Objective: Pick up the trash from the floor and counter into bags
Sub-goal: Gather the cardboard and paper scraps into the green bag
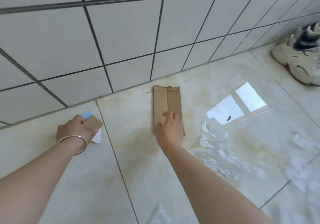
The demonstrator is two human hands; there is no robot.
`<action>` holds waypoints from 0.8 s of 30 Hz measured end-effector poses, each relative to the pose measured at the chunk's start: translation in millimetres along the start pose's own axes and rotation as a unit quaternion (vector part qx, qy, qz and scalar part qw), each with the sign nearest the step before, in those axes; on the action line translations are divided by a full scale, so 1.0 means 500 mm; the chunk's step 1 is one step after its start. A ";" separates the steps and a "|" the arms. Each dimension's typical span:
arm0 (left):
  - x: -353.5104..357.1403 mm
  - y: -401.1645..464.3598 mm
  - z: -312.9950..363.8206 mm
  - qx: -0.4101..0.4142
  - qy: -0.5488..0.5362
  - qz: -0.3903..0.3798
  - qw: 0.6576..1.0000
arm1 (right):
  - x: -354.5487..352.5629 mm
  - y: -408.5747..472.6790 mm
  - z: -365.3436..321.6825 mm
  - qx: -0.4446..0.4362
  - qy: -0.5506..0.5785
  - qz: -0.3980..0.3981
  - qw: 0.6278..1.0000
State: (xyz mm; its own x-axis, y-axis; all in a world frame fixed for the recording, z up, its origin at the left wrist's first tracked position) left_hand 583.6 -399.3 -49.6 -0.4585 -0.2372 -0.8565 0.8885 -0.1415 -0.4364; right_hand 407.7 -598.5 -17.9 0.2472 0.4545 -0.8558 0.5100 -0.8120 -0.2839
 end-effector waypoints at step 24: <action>-0.100 -0.301 0.092 -0.049 -0.237 -0.075 0.967 | -0.059 -0.198 0.006 0.175 0.228 -0.090 0.953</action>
State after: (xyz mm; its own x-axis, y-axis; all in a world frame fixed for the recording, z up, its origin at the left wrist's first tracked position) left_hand 472.2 -410.3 71.6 -0.5189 -0.6384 -0.5684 0.7979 -0.1232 -0.5901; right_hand 347.7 -532.8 34.1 0.5550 0.6451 -0.5252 0.2907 -0.7420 -0.6041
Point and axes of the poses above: each hand's wrist, its own y-axis towards the middle knuckle, its own x-axis out of the palm, z = x × y, the point moved 3 cm from there along y, towards the middle knuckle, and after that the axes turned 1 degree about z, right-handed, at the moved point
